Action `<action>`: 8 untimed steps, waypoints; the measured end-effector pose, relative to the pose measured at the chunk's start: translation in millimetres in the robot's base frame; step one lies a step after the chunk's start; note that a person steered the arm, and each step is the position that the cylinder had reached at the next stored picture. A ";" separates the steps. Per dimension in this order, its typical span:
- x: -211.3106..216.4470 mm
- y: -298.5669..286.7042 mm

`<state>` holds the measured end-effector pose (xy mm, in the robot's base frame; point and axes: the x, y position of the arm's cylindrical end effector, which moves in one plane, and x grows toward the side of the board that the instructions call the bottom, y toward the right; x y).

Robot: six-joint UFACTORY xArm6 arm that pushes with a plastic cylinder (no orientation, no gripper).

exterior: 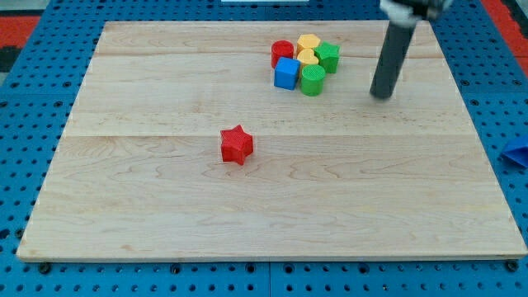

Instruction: Place the red star into the group of blocks

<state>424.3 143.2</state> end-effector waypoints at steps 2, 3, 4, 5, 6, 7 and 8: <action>106.5 -232.9; 75.1 -325.1; 57.3 -261.1; 59.1 -178.1; 17.2 -113.6; 7.6 -102.8; -0.3 -152.9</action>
<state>424.0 -9.7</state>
